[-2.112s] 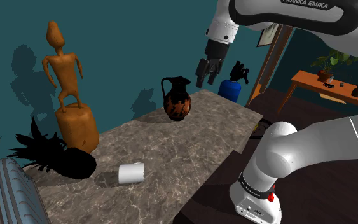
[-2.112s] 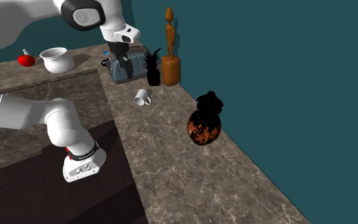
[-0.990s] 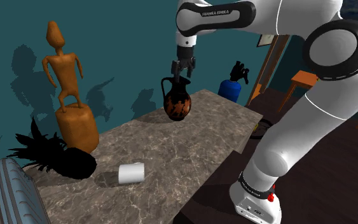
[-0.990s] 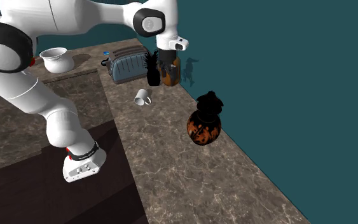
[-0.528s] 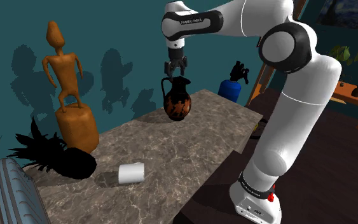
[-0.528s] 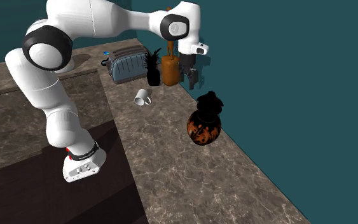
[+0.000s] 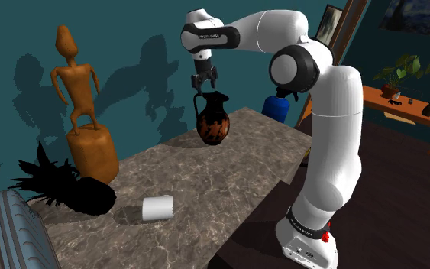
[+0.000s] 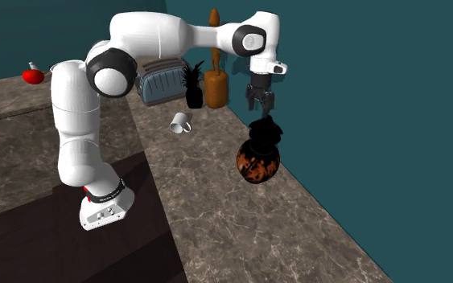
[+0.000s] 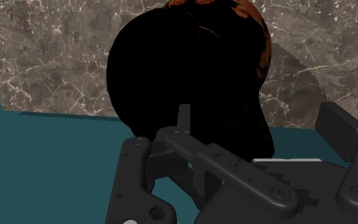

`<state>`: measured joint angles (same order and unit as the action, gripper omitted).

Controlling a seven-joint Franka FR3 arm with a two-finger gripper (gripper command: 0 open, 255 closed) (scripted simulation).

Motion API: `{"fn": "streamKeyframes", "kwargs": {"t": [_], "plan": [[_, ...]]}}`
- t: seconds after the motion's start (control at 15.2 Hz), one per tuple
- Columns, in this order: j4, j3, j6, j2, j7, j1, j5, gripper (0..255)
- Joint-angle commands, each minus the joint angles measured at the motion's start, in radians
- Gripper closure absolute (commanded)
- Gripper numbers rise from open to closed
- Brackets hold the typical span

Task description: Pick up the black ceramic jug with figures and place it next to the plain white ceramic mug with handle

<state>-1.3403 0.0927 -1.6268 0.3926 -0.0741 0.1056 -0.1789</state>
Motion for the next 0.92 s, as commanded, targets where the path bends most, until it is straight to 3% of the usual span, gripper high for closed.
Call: {"fn": "streamKeyframes", "kwargs": {"t": [0.0,0.33,0.86], "plan": [[-0.008,0.002,-0.016,0.009,0.001,0.002,-0.003,0],[-0.097,0.004,-0.095,-0.002,0.006,0.009,-0.006,0],[-0.096,0.004,-0.095,-0.002,0.006,0.009,-0.006,0]]}}
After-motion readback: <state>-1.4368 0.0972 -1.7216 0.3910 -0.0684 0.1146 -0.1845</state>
